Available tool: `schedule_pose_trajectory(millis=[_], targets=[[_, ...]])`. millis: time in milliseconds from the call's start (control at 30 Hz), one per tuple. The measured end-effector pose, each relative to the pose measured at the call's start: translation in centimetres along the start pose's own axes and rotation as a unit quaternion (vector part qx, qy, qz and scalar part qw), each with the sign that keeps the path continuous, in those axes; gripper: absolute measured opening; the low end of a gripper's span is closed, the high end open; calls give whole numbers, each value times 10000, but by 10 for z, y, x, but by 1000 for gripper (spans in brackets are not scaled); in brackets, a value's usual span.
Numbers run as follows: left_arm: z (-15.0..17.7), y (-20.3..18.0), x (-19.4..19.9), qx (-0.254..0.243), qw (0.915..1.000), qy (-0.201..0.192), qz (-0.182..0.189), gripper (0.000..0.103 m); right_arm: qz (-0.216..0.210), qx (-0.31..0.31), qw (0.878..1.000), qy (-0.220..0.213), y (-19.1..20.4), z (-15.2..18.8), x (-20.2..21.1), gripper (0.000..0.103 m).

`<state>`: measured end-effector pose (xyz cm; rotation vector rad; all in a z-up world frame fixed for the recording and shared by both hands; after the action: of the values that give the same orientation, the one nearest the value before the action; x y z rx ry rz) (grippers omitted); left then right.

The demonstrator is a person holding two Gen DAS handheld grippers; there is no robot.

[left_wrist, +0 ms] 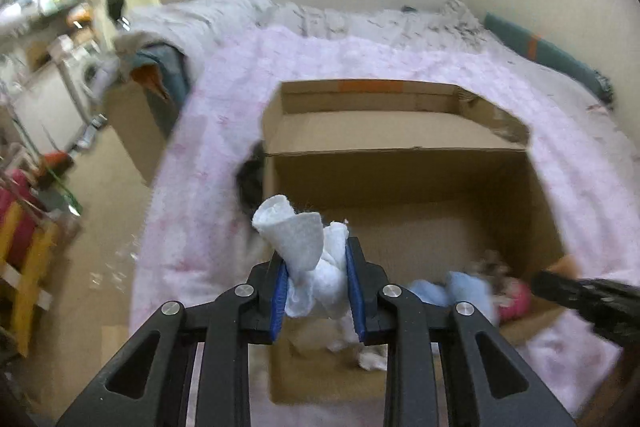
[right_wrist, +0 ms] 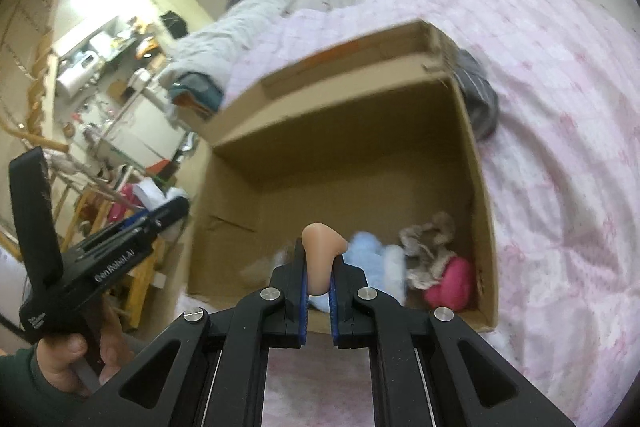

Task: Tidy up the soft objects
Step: 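Lower the tube and white cloth into the box and open both grippers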

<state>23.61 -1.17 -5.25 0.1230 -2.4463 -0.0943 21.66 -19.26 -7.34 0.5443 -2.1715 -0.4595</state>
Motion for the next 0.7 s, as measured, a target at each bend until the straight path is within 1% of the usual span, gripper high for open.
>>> schedule_pose_trajectory(millis=[33,100,133,233,333,500,667,700], targets=[[4,-1,-6,-126,9998,109,-107,24,117,-8,9999,54,-4,3,-4,10],[7,-3,-11,16,9994,306,135,24,214,-7,9997,110,-7,6,-11,10],[7,-4,-10,121,9991,340,244,24,247,14,9996,121,-9,7,-12,10],[10,-6,-11,89,9989,392,256,24,309,80,9994,151,-10,10,-16,10],[19,-6,-18,193,9972,652,311,25,423,80,9989,199,-16,12,-20,10],[19,-1,-17,441,9968,591,310,25,693,76,9972,252,-23,16,-26,10],[22,-4,-17,410,9969,589,313,25,808,46,9965,227,-28,17,-26,10],[21,-5,-16,381,9972,564,310,29,799,21,9965,228,-29,17,-26,10]])
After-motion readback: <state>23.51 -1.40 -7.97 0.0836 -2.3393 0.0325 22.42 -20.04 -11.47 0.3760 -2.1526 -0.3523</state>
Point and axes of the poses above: each gripper's, at about its wrist camera, not at the fingertips, and x roughly against the way its jaws point, y to its left, z to its underside, the point moved 7 cm from there along -x, roughly the way its jaws point, and after that the axes turned 6 degrees about -y, right-handed, at the moved point
